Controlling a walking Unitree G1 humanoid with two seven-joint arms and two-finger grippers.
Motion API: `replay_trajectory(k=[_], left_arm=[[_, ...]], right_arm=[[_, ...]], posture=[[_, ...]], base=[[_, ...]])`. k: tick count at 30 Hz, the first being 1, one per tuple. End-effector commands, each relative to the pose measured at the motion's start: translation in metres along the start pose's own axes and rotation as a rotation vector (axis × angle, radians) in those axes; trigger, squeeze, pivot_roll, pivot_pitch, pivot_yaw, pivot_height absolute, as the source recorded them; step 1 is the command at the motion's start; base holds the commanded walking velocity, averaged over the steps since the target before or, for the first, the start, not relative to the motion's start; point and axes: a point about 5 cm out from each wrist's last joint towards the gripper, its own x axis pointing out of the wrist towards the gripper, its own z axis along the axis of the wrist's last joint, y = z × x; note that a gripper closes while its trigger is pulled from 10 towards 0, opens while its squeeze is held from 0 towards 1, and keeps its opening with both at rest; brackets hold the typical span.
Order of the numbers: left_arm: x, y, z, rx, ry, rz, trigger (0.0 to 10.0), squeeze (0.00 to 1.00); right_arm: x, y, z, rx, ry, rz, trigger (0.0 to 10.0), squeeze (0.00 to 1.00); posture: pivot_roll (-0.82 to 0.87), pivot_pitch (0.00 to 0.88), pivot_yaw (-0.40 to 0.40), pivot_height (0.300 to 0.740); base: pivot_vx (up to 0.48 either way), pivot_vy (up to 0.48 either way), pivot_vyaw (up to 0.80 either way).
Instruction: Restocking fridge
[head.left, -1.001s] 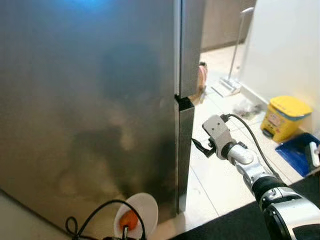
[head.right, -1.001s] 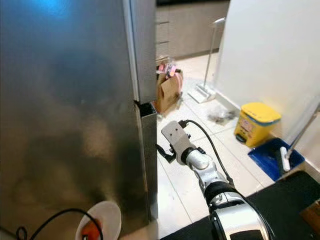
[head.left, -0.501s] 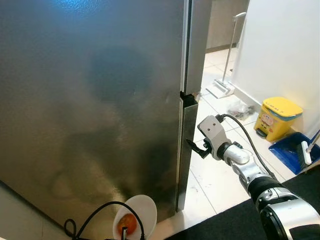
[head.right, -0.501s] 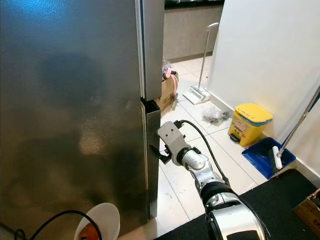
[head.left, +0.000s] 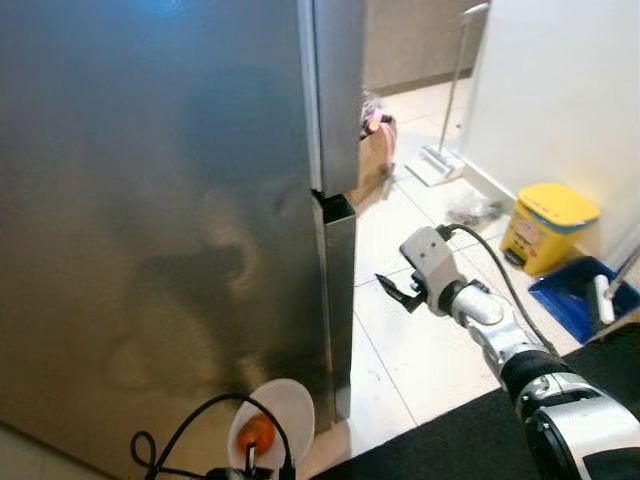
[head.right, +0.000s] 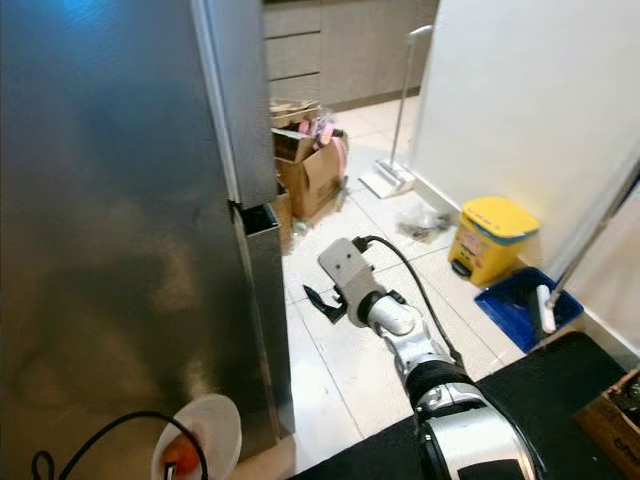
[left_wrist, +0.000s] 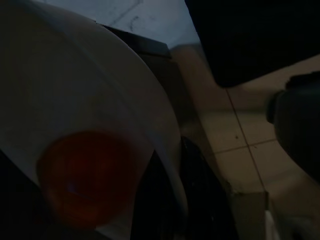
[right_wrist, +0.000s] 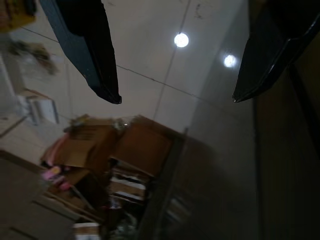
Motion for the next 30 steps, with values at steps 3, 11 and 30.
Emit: replay_trajectory(k=[3,11,30], left_arm=[[-0.001,-0.006,-0.001,-0.017,0.006,-0.013,10.0,0.0],[-0.002,-0.009,-0.001,-0.029,0.008,-0.013,10.0,0.0],[-0.015,-0.012,-0.012,-0.113,0.016,0.132,10.0,0.0]], right_arm=[[0.003,0.008,0.002,0.01,-0.017,0.03,10.0,0.0],[0.006,0.02,0.003,0.049,-0.047,0.095,10.0,0.0],[0.023,0.004,0.039,0.09,-0.112,0.0,10.0,0.0]], posture=[[-0.04,0.017,-0.022,0.74],[-0.04,0.035,-0.023,0.74],[0.06,0.214,-0.006,0.74]], base=[[0.0,0.0,0.0],[0.0,0.0,0.0],[0.0,0.0,0.0]])
